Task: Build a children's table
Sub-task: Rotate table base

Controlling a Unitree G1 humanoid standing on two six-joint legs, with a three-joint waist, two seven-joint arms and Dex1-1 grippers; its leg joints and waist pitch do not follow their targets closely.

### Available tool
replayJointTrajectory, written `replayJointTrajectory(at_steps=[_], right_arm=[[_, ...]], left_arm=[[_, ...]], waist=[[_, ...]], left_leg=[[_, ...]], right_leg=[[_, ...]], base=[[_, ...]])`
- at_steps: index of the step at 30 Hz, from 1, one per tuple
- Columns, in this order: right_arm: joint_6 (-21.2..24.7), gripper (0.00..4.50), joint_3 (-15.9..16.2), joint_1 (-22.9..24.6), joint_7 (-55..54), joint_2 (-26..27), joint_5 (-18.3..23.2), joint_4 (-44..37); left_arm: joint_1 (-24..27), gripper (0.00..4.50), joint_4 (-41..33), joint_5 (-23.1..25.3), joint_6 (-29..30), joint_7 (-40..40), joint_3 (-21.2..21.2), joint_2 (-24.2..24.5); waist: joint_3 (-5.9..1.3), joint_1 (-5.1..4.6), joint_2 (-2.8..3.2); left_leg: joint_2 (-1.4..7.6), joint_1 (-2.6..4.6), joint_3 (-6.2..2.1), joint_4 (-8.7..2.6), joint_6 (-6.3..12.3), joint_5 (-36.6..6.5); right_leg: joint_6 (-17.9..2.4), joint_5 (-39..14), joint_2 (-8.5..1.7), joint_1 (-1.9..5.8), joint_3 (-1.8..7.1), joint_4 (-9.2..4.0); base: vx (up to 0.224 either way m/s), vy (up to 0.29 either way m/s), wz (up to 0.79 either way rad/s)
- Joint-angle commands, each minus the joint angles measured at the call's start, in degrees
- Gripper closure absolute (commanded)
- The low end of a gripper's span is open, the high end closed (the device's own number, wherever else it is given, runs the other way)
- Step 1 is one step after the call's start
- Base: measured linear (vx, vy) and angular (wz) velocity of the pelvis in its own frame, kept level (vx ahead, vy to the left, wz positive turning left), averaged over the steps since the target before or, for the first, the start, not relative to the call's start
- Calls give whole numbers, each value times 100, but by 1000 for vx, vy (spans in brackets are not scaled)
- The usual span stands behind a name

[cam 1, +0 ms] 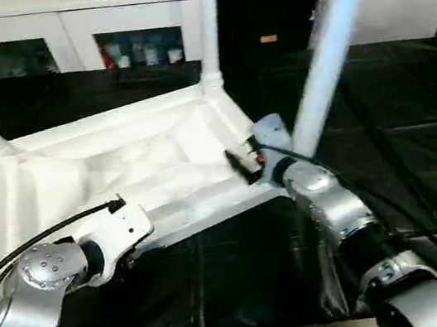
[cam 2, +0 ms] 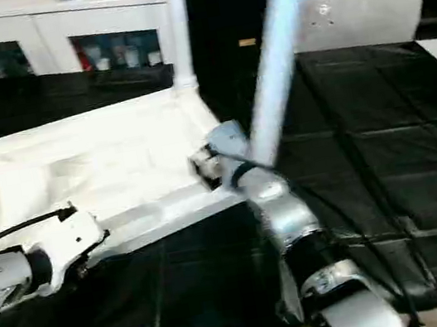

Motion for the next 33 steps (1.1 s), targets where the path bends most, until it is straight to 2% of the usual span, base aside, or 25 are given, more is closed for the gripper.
replayJointTrajectory(at_steps=[1, 4, 6, 7, 8, 9, 11, 12, 13, 14, 16, 17, 19, 21, 22, 23, 24, 25, 27, 28, 29, 30, 31, 32, 33], right_arm=[[-51, 0, -387, 97, -199, -283, -62, 98], [-116, 0, -577, 130, -245, -613, -34, 180], [-202, 0, -701, 148, -273, -999, -13, 282], [-206, 0, -729, 156, -270, -1065, -11, 284], [-207, 0, -735, 157, -269, -1079, -11, 285], [-222, 0, -795, 160, -263, -1188, -17, 313], [-248, 0, -927, 192, -252, -1431, -26, 359], [-261, 0, -983, 213, -249, -1545, -29, 378], [-265, 0, -1000, 219, -248, -1576, -31, 386], [-277, 0, -1035, 239, -249, -1640, -28, 400], [-309, 0, -1088, 282, -265, -1781, -4, 434], [-335, 0, -1130, 337, -285, -1912, 11, 441], [-346, 0, -1157, 378, -295, -1986, 10, 426], [-351, 0, -1225, 473, -313, -2067, -16, 349], [-354, 0, -1228, 478, -314, -2069, -17, 344], [-411, 0, -1252, 534, -290, -2066, -12, 261], [-465, 0, -1264, 575, -258, -2025, 13, 166], [-522, 0, -1260, 605, -245, -1973, 25, 77], [-881, 0, -1099, 689, -57, -1725, 111, -261], [-941, 0, -1052, 710, -11, -1662, 138, -350], [-973, 0, -1009, 738, 51, -1604, 178, -442], [-987, 0, -850, 806, 80, -1447, 159, -625], [-993, 0, -816, 818, 66, -1418, 138, -651], [-1119, 0, -731, 854, 93, -1325, 108, -684], [-1172, 0, -707, 873, 170, -1272, 149, -701]], left_arm=[[-92, 183, 129, 130, -123, 153, -92, -29], [-251, 183, 422, 263, -327, 335, -228, -141], [-498, 183, 826, 381, -625, 521, -393, -315], [-551, 183, 908, 396, -666, 558, -416, -363], [-563, 183, 925, 399, -674, 565, -420, -373], [-664, 183, 1075, 440, -780, 626, -465, -456], [-942, 183, 1467, 573, -1055, 831, -587, -662], [-1081, 183, 1661, 630, -1183, 945, -639, -772], [-1123, 183, 1720, 645, -1221, 982, -654, -806], [-1208, 183, 1830, 637, -1266, 1041, -676, -893], [-1395, 183, 2103, 633, -1436, 1187, -728, -1087], [-1572, 183, 2373, 651, -1621, 1351, -779, -1277], [-1672, 183, 2522, 668, -1709, 1454, -807, -1396], [-1848, 183, 2827, 670, -1906, 1680, -783, -1643], [-1854, 183, 2839, 667, -1915, 1688, -780, -1656], [-1893, 183, 2947, 618, -2019, 1794, -725, -1801], [-1885, 183, 2980, 560, -2077, 1874, -659, -1905], [-1862, 183, 2977, 517, -2132, 1940, -611, -1972], [-1672, 183, 2842, 172, -2184, 2195, -271, -2234], [-1615, 183, 2794, 91, -2190, 2244, -188, -2283], [-1542, 183, 2733, 11, -2183, 2260, -116, -2311], [-1212, 183, 2430, -240, -2194, 2280, 111, -2348], [-1139, 183, 2365, -284, -2211, 2293, 156, -2350], [-889, 183, 2157, -420, -2287, 2336, 308, -2358], [-757, 163, 2038, -516, -2301, 2317, 388, -2362]], waist=[[-376, -55, 151], [-382, -3, 143], [-375, 45, 139], [-373, 58, 151], [-380, 74, 125], [-376, 78, 128], [-382, 78, 112], [-373, 90, 116], [-388, 101, 108], [-393, 87, 102], [-408, 82, 109], [-413, 69, 87], [-430, 61, 96], [-439, 31, 122], [-450, 31, 110], [-462, 22, 96], [-458, 23, 168], [-457, 7, 135], [-447, 7, 166], [-444, -2, 147], [-441, -27, 147], [-442, -40, 168], [-443, -60, 166], [-423, -91, 160], [-413, -114, 177]], left_leg=[[243, 72, -55, -440, -209, -1312], [231, 80, -39, -424, -191, -1308], [220, 101, -26, -411, -177, -1416], [217, 97, -30, -410, -183, -1434], [217, 84, -32, -406, -178, -1416], [207, 51, -43, -406, -164, -1366], [201, 43, -47, -399, -152, -1356], [187, 84, -26, -382, -125, -1440], [194, 99, -26, -372, -124, -1439], [199, 9, -61, -392, -117, -1308], [197, 32, -58, -372, -95, -1261], [186, 8, -52, -364, -58, -1187], [182, 8, -47, -343, 2, -1089], [176, -41, -50, -326, 80, -897], [178, -24, -43, -314, 95, -896], [179, -53, -52, -310, 146, -787], [188, -41, -50, -301, 178, -787], [191, -47, -45, -299, 201, -793], [190, -68, -41, -293, 273, -877], [194, -82, -42, -295, 287, -910], [198, -88, -55, -314, 322, -985], [213, -79, -54, -306, 336, -1035], [225, -111, -69, -311, 329, -987], [229, -97, -58, -320, 332, -1068], [243, -96, -66, -334, 320, -1188]], right_leg=[[-1073, -1106, -311, 244, 308, -328], [-1070, -1062, -303, 239, 308, -327], [-1036, -1265, -305, 223, 310, -362], [-1023, -1314, -310, 228, 311, -367], [-995, -1361, -317, 244, 311, -368], [-938, -1430, -315, 267, 306, -373], [-871, -1552, -315, 273, 297, -380], [-810, -1718, -295, 231, 292, -431], [-831, -1691, -310, 233, 297, -423], [-838, -1610, -330, 310, 289, -381], [-839, -1568, -327, 290, 278, -391], [-870, -1476, -321, 305, 273, -392], [-916, -1276, -309, 311, 271, -385], [-1029, -935, -306, 339, 261, -358], [-1054, -887, -304, 336, 259, -351], [-1125, -733, -312, 364, 257, -324], [-1173, -656, -315, 350, 254, -331], [-1192, -626, -312, 354, 251, -334], [-1238, -740, -333, 363, 246, -343], [-1221, -805, -341, 374, 242, -350], [-1147, -1131, -337, 367, 216, -382], [-1126, -1345, -358, 348, 222, -411], [-1139, -1335, -370, 371, 220, -390], [-1088, -1516, -337, 321, 212, -420], [-1047, -1719, -351, 314, 211, -431]], base=[[0, 0, 0], [0, 0, 0], [0, 0, 0], [0, 0, 0], [0, 0, 0], [0, 0, 0], [0, 0, 0], [0, 0, 0], [0, 0, 0], [0, 0, 0], [0, 0, 0], [0, 0, 0], [0, 0, 0], [0, 0, 0], [0, 0, 0], [0, 0, 0], [0, 0, 0], [0, 0, 0], [0, 0, 0], [0, 0, 0], [0, 0, 0], [0, 0, 0], [0, 0, 0], [0, 0, 0], [0, 0, 0]])
